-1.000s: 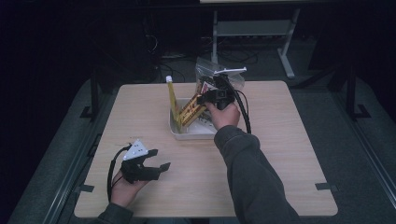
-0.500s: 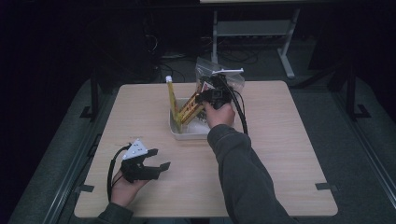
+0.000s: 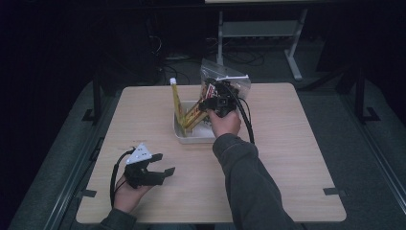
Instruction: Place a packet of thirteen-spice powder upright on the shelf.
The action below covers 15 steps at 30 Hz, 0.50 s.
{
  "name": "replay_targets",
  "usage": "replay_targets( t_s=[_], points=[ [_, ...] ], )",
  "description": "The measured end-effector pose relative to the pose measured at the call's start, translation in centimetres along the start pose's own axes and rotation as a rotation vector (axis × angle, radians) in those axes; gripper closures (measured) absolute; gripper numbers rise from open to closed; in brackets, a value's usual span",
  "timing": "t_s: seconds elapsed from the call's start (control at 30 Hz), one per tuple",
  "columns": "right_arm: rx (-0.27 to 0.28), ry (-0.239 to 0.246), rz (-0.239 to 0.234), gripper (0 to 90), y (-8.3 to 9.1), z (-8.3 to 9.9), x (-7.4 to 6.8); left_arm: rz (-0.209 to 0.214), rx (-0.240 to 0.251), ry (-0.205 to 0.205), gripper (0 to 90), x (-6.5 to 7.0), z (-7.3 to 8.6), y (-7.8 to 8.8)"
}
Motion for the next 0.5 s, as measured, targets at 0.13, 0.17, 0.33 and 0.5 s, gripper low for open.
replay_targets(
  t_s=[0.13, 0.17, 0.33, 0.5],
  points=[
    [-0.008, 0.010, -0.021, 56.0, 0.22, 0.42, -0.17, 0.002, -0.003, -0.003, 26.4, 0.11, 0.00, -0.06],
    [-0.010, 0.016, -0.024, 55.9, 0.29, 0.49, -0.30, 0.002, -0.003, -0.003, 26.4, 0.12, 0.00, -0.07],
    [-0.006, 0.029, -0.036, 55.1, 0.30, 0.45, -0.68, 0.004, -0.001, -0.003, 26.4, 0.16, -0.02, -0.05],
    [0.005, 0.019, -0.051, 55.0, 0.08, 0.27, -0.64, 0.004, -0.003, 0.000, 26.4, 0.02, 0.00, -0.04]
  ],
)
Point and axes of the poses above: each handheld gripper's, and its own axes: y roughly backward along the jaws, z roughly out of its underside, x roughly to its right, the point moved 5 cm from there along -y, roughly forward along the jaws, and after that the axes turned 10 degrees about y, right-handed, at the moved point
